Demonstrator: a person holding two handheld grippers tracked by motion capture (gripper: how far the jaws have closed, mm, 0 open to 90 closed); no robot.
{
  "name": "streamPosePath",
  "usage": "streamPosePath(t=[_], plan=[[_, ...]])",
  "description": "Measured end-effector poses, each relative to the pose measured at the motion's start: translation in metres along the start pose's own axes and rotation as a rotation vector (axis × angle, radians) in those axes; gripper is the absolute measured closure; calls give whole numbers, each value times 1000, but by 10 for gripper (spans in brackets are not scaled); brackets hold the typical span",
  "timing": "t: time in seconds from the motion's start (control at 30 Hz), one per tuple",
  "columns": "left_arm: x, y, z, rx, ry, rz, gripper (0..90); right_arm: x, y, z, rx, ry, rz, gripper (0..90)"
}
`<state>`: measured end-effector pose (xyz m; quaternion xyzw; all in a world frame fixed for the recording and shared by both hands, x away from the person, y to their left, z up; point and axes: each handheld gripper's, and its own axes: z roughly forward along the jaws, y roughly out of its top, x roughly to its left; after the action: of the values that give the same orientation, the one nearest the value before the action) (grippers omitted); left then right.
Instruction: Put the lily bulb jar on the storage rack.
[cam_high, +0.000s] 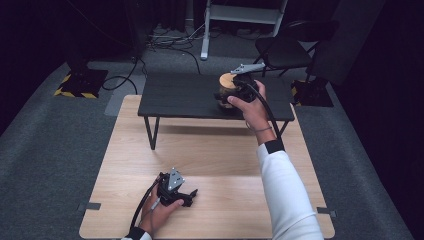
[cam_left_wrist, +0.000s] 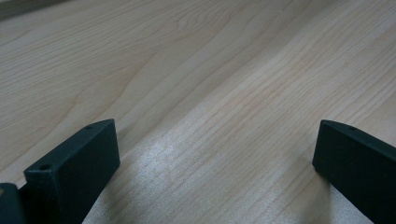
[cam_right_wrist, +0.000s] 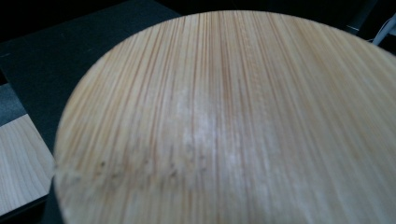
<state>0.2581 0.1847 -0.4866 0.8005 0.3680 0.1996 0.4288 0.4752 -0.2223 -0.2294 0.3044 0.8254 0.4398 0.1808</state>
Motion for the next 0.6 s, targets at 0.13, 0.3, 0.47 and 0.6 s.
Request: streamPosePath(t=[0.13, 0.3, 0.47, 0.6], plan=[[0, 0, 0, -1, 0, -1, 5, 0, -4, 3, 4, -13, 4, 251], [0, 0, 0, -1, 1, 0, 5, 0, -8, 7, 17, -24, 5, 251], [0, 0, 0, -1, 1, -1, 5, -3, -14, 9, -7, -18, 12, 250], [0, 0, 0, -1, 1, 0, 5, -3, -17, 10, -19, -17, 22, 249]])
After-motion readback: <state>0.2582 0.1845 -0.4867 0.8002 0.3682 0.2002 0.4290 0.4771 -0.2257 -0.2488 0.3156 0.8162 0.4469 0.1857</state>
